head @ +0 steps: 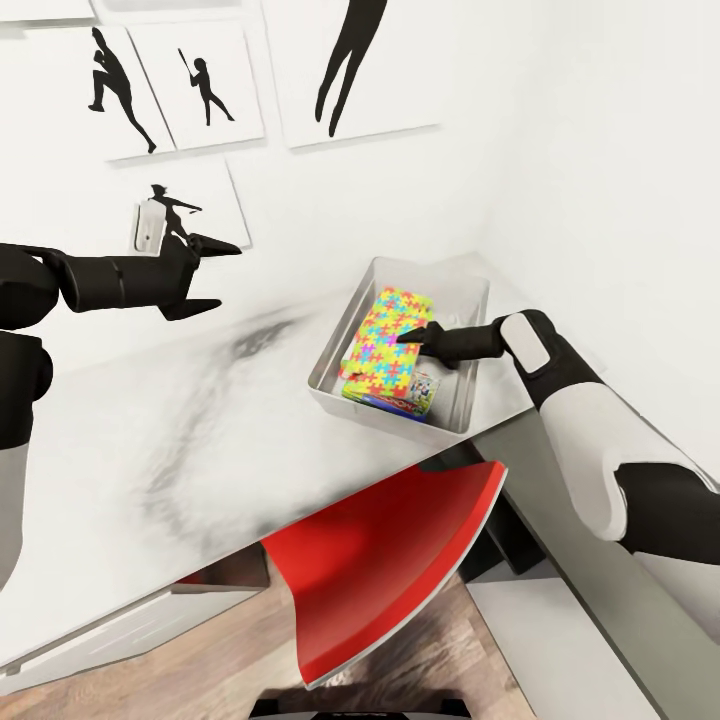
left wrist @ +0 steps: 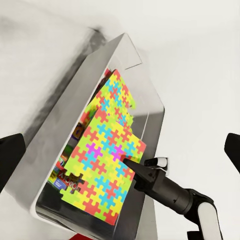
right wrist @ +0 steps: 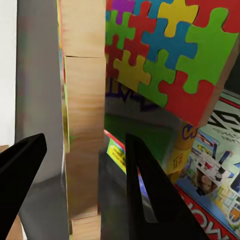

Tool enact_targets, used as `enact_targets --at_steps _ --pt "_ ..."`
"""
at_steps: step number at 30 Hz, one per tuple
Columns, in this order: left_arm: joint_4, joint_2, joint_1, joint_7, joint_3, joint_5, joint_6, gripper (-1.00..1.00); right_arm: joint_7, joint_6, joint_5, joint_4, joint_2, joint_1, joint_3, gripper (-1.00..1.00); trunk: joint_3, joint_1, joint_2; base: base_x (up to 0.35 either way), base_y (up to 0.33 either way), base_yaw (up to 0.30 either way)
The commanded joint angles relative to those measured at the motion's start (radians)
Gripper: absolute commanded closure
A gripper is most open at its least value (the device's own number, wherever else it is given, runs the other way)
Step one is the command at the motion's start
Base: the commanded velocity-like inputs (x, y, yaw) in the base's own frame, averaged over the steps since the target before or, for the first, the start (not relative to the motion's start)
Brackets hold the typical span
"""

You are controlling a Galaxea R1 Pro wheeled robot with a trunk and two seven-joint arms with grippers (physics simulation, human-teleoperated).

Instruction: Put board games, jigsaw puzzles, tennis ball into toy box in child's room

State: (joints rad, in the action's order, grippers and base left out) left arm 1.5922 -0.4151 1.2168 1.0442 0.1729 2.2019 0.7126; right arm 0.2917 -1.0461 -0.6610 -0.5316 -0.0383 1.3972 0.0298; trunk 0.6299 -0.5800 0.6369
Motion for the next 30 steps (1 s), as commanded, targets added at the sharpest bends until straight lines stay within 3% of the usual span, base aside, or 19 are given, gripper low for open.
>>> enact_targets --at_steps 1,5,6,30 --pt "0.000 -0.001 0.001 0.008 0.000 0.007 0.001 -1.00 0.009 -0.001 0.008 0.000 0.000 0.001 0.003 1.00 0.001 0.000 0.001 0.000 0.000 0.000" --pt "0.000 -0.001 0.001 0.008 0.000 0.007 0.001 -1.00 0.009 -0.001 0.008 0.000 0.000 0.001 0.003 1.00 0.001 0.000 0.001 0.000 0.000 0.000" --pt "0.000 -0.002 0.001 0.008 0.000 0.007 0.001 -1.00 0.009 -0.001 0.008 0.000 0.000 0.001 0.003 -1.00 0.001 0.000 0.001 0.000 0.000 0.000" --pt "0.001 -0.001 0.001 0.007 0.000 0.008 0.002 -1.00 0.003 0.001 0.010 -0.011 -0.001 0.009 0.003 -1.00 0.001 0.000 0.001 0.000 0.000 0.000"
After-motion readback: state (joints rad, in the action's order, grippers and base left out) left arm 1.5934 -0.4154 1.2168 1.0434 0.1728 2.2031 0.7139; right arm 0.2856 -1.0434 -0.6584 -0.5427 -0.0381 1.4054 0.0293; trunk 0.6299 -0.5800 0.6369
